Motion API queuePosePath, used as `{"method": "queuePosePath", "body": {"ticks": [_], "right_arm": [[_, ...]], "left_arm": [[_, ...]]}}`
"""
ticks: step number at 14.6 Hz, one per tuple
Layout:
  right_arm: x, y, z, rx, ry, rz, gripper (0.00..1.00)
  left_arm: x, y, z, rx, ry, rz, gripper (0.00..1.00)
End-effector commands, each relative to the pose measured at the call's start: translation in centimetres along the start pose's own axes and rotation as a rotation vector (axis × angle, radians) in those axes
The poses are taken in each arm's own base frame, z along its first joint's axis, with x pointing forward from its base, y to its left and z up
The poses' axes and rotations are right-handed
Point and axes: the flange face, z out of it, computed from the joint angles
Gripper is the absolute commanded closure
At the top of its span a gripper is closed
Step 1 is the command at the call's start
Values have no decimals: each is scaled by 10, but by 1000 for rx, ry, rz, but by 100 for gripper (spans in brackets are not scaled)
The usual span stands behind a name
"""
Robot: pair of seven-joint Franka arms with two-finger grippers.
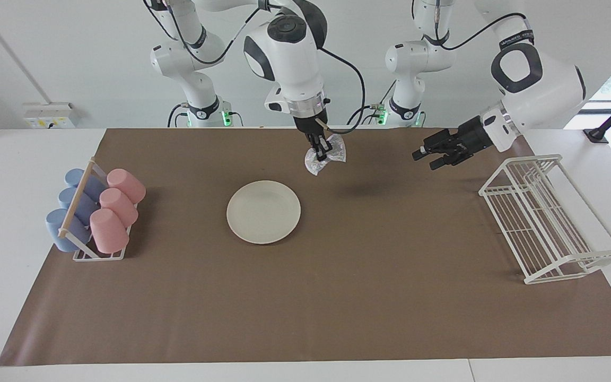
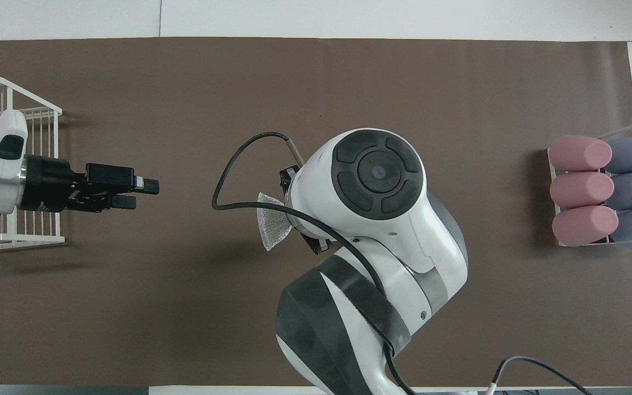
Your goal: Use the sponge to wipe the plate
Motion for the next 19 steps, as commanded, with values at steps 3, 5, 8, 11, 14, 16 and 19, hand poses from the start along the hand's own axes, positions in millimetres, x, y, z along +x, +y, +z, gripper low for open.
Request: {"method": "queuePosePath", "body": {"ticks": [3, 5, 8, 11, 14, 16, 19], "right_arm": [[3, -8, -3, -12, 4, 11, 100], [-4, -7, -3, -13, 10, -4, 100], [-3, -3, 2, -39, 19, -4, 100], [-2, -2, 3, -52, 20, -3, 100], [0, -4, 2, -41, 16, 1, 100], [-1, -4, 2, -38, 15, -1, 100], [-1, -4, 2, -38, 15, 1, 100]], "left_arm": [[-23, -7, 33, -275, -66, 63, 0], [-27, 14, 58, -336, -79, 113, 0], [-36, 38, 87, -379, -80, 147, 0], [-45, 59, 113, -353, -89, 181, 0], [-53, 73, 139, -312, -68, 197, 0], [-55, 72, 139, -314, -73, 193, 7], [-55, 71, 137, -320, -81, 192, 10]]}}
